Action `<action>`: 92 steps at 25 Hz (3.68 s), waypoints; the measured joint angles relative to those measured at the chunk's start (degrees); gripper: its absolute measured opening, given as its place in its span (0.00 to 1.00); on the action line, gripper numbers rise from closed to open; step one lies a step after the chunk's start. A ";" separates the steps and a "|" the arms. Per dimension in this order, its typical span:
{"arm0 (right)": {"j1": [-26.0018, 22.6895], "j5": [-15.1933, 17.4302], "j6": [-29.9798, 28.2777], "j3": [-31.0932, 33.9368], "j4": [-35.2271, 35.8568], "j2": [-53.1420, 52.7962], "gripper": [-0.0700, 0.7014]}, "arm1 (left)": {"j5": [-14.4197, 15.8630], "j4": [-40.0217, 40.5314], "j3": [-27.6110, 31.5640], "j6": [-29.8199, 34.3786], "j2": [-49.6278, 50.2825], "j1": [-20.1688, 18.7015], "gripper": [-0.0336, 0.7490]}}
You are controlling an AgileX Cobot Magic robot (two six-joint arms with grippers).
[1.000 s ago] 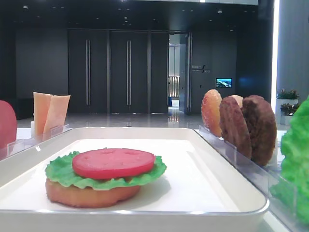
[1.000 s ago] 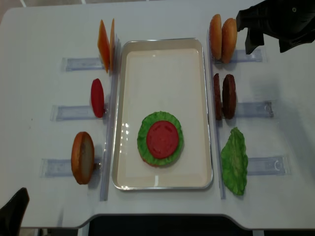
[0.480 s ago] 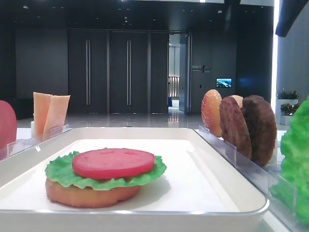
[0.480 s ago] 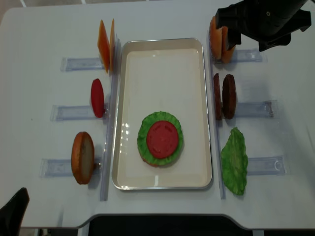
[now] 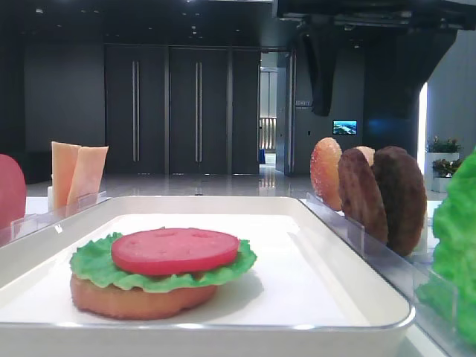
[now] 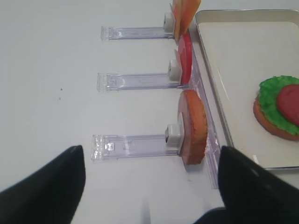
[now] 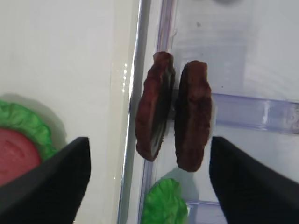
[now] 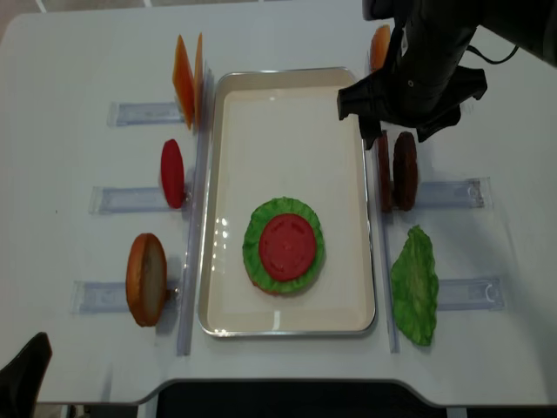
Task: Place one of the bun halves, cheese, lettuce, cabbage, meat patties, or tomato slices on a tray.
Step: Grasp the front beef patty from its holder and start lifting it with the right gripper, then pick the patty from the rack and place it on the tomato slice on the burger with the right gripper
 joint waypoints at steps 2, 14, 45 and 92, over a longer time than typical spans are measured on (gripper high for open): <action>0.00 0.00 0.15 0.00 0.00 0.34 0.74 | 0.00 0.00 0.00 0.00 0.00 0.00 0.93; 0.00 -4.62 1.01 -0.09 1.87 1.23 0.74 | 0.00 0.00 0.00 0.00 0.00 0.00 0.93; 0.00 -4.56 0.57 -0.09 1.87 7.93 0.71 | 0.00 0.00 0.00 0.00 0.00 0.00 0.93; 0.00 5.37 -2.15 -12.05 -0.73 8.25 0.23 | 0.00 0.00 0.00 0.00 0.00 0.00 0.93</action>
